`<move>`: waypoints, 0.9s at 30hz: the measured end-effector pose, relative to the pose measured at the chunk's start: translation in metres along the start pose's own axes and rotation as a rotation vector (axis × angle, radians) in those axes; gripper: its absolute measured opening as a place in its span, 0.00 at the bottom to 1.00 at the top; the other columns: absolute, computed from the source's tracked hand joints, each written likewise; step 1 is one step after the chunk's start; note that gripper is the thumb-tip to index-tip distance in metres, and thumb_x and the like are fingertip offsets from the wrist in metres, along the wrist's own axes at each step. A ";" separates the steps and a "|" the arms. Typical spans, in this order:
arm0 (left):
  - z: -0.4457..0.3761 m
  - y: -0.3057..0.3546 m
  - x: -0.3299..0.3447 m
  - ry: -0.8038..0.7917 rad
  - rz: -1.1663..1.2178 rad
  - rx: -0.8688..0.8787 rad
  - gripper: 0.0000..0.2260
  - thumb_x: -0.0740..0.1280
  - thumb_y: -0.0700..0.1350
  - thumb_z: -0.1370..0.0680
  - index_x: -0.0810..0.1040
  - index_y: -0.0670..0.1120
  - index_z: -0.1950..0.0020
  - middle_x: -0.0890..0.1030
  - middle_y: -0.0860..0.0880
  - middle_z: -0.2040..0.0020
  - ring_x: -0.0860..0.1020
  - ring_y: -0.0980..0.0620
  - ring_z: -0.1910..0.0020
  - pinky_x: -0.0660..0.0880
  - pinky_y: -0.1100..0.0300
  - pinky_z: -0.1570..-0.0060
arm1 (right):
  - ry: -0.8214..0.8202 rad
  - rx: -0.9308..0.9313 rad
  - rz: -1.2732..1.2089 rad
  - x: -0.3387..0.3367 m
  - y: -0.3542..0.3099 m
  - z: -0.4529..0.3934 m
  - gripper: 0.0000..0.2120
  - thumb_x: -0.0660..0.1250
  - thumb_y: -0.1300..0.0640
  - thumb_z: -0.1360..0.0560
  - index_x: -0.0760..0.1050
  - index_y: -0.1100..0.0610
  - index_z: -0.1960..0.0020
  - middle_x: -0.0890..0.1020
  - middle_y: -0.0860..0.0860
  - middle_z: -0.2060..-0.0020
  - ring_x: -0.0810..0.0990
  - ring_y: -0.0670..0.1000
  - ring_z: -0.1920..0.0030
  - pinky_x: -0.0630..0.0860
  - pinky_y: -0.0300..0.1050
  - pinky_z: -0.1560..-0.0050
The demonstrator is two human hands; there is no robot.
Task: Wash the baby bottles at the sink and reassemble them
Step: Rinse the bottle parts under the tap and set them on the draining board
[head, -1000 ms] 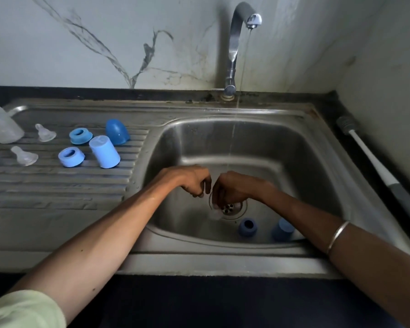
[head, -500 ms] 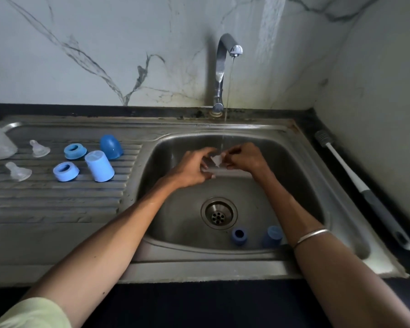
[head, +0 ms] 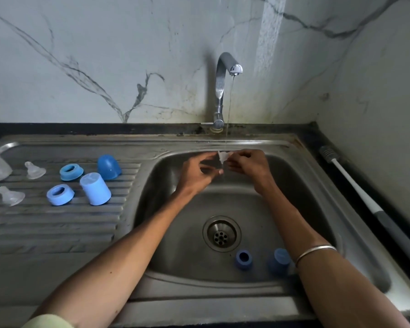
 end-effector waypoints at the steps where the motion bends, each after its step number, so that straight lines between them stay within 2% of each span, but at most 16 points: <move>1: -0.001 0.001 0.001 0.011 0.035 0.003 0.26 0.80 0.39 0.31 0.79 0.45 0.34 0.83 0.51 0.42 0.82 0.65 0.56 0.78 0.70 0.51 | -0.002 -0.002 -0.009 0.001 0.000 -0.001 0.07 0.71 0.62 0.25 0.82 0.64 0.49 0.86 0.58 0.58 0.86 0.52 0.59 0.83 0.46 0.54; 3: -0.004 0.004 0.001 0.043 0.093 0.020 0.24 0.79 0.37 0.31 0.80 0.43 0.36 0.84 0.49 0.45 0.82 0.64 0.52 0.79 0.66 0.48 | -0.003 -0.005 -0.018 0.001 0.002 -0.003 0.07 0.71 0.63 0.25 0.82 0.63 0.48 0.86 0.58 0.57 0.86 0.52 0.58 0.83 0.47 0.54; 5: -0.007 0.005 0.003 0.059 0.124 0.030 0.20 0.78 0.37 0.29 0.82 0.45 0.39 0.86 0.49 0.48 0.84 0.59 0.50 0.81 0.58 0.46 | -0.001 -0.020 -0.020 0.001 0.003 -0.004 0.08 0.70 0.63 0.25 0.82 0.60 0.46 0.85 0.57 0.56 0.86 0.52 0.57 0.83 0.46 0.55; 7: -0.010 0.003 0.008 0.065 0.152 0.021 0.16 0.77 0.38 0.28 0.82 0.47 0.41 0.86 0.50 0.50 0.84 0.55 0.50 0.82 0.55 0.48 | -0.001 -0.045 0.004 0.000 0.003 -0.006 0.08 0.70 0.63 0.25 0.83 0.58 0.46 0.86 0.55 0.55 0.86 0.51 0.56 0.83 0.45 0.55; 10: -0.011 -0.003 0.015 0.056 0.242 -0.059 0.11 0.75 0.40 0.25 0.82 0.45 0.43 0.86 0.47 0.53 0.85 0.50 0.55 0.83 0.55 0.55 | 0.021 -0.066 0.049 -0.003 0.003 -0.006 0.07 0.70 0.60 0.24 0.83 0.59 0.46 0.86 0.54 0.55 0.86 0.49 0.57 0.83 0.44 0.55; 12: -0.011 -0.006 0.018 0.042 0.247 -0.080 0.13 0.74 0.42 0.23 0.82 0.45 0.39 0.86 0.46 0.52 0.86 0.49 0.58 0.83 0.57 0.59 | 0.046 -0.077 0.076 -0.005 0.005 -0.006 0.07 0.70 0.58 0.23 0.82 0.60 0.47 0.85 0.54 0.57 0.86 0.48 0.59 0.83 0.43 0.56; 15: -0.012 -0.001 0.019 0.015 0.114 0.009 0.20 0.75 0.45 0.25 0.79 0.48 0.33 0.85 0.49 0.44 0.84 0.54 0.50 0.82 0.59 0.50 | 0.052 -0.064 0.079 -0.003 0.009 -0.006 0.11 0.69 0.54 0.23 0.82 0.61 0.47 0.86 0.55 0.58 0.86 0.48 0.61 0.84 0.45 0.56; 17: -0.011 0.004 0.017 0.024 0.089 0.027 0.20 0.76 0.42 0.26 0.80 0.45 0.35 0.84 0.49 0.43 0.83 0.57 0.46 0.79 0.62 0.44 | 0.055 -0.053 0.064 0.001 0.011 -0.007 0.12 0.68 0.53 0.22 0.82 0.62 0.47 0.86 0.56 0.57 0.86 0.50 0.59 0.84 0.47 0.55; 21: -0.009 0.005 0.013 0.054 0.223 -0.072 0.13 0.76 0.41 0.25 0.83 0.41 0.41 0.86 0.44 0.49 0.84 0.55 0.51 0.81 0.61 0.49 | 0.028 -0.117 0.025 0.006 0.003 -0.007 0.08 0.70 0.57 0.24 0.81 0.57 0.45 0.85 0.54 0.52 0.85 0.52 0.52 0.83 0.52 0.52; 24: -0.007 -0.003 0.015 0.039 0.326 -0.149 0.11 0.75 0.43 0.25 0.84 0.41 0.44 0.86 0.43 0.52 0.85 0.47 0.53 0.83 0.53 0.52 | -0.036 -0.177 0.040 0.012 -0.006 -0.004 0.09 0.72 0.61 0.25 0.83 0.54 0.46 0.85 0.50 0.50 0.84 0.49 0.50 0.83 0.49 0.50; 27: -0.007 -0.007 0.019 0.008 0.302 -0.151 0.14 0.75 0.43 0.25 0.82 0.42 0.41 0.86 0.45 0.50 0.86 0.49 0.52 0.83 0.51 0.51 | 0.001 -0.180 0.065 0.008 -0.007 -0.002 0.08 0.72 0.62 0.26 0.83 0.57 0.47 0.86 0.52 0.52 0.85 0.48 0.53 0.83 0.44 0.51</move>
Point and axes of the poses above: each hand's wrist, its own z-axis away from the middle knuckle, its own x-axis out of the palm, y = z × x, the point moved 10 cm from there along -z, towards the middle knuckle
